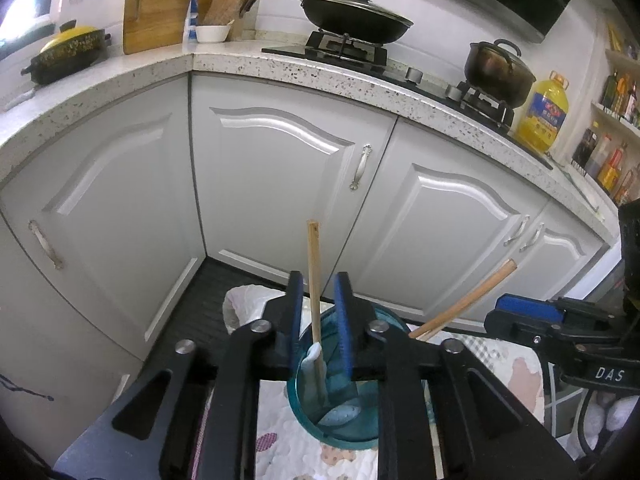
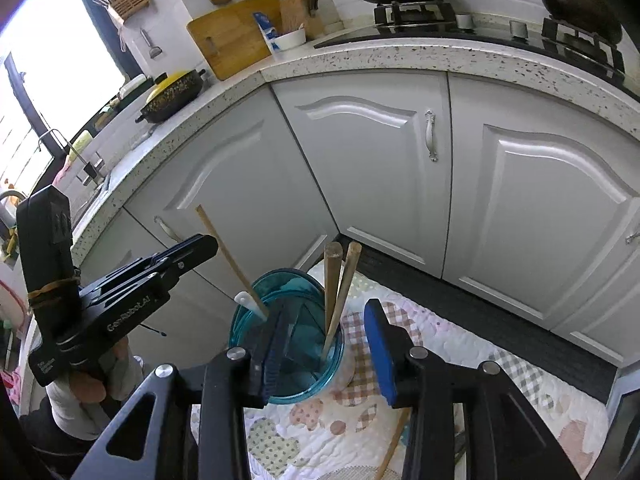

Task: Organize utensils
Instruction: 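Lower both held chopsticks into the teal-lidded cup and open both grippers, then move both grippers back over the remaining utensils on the quilt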

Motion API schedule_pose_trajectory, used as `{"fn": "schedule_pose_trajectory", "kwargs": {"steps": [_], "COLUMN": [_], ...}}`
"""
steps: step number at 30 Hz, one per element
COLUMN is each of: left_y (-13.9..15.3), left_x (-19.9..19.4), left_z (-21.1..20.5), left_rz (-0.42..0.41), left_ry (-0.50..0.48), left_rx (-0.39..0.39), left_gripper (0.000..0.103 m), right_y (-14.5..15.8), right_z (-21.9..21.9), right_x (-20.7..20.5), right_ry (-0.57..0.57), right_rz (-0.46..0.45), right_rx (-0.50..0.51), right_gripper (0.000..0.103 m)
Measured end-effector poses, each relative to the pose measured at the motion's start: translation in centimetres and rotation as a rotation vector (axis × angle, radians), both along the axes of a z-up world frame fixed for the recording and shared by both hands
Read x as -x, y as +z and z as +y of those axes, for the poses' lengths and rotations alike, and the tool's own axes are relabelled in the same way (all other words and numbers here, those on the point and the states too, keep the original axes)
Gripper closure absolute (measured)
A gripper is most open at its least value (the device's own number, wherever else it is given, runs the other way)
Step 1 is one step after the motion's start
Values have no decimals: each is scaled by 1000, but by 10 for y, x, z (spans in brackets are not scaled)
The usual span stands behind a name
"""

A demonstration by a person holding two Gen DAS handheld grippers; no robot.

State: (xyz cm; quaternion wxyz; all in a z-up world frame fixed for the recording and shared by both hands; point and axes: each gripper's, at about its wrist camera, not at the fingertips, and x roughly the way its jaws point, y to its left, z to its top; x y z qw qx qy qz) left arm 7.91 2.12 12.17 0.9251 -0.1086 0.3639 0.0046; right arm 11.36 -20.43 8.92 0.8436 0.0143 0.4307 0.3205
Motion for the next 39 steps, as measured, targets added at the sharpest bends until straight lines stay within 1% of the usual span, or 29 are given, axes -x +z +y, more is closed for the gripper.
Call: {"fn": "schedule_pose_trajectory", "kwargs": {"steps": [2,4,10,16,22,26,36,39], "left_y": [3,7,18,21,21,19,12,11], "left_x": [5,11,36,63,85,97,113,115], "left_z": [-1,-3,-10,-25,-47,-63,-107,-119], "left_rz": [-4,-11,-30,-35,-36,-32,-18,-14], "left_ry": [3,6,7,-4,-42,-74,-159,-182], "left_rx": [-12,-23,-70,-103,-97,-93,-98,-98], "left_gripper": [86,82,80,79,79,79,79,79], "right_y": [0,2,5,3,0,-3,-7,-9], "right_z": [-3,-6,-14,-29,-43,-53,-89,-96], "right_x": [4,12,40,71,101,116,147,154], "right_ry": [-3,-3,-11,-73,-120,-146,-242,-263], "right_rz": [4,5,-24,-61,-90,-89,-101,-108], "right_rx": [-6,-16,-2,11,41,48,70,95], "right_gripper": [66,66,64,64,63,62,62,61]}}
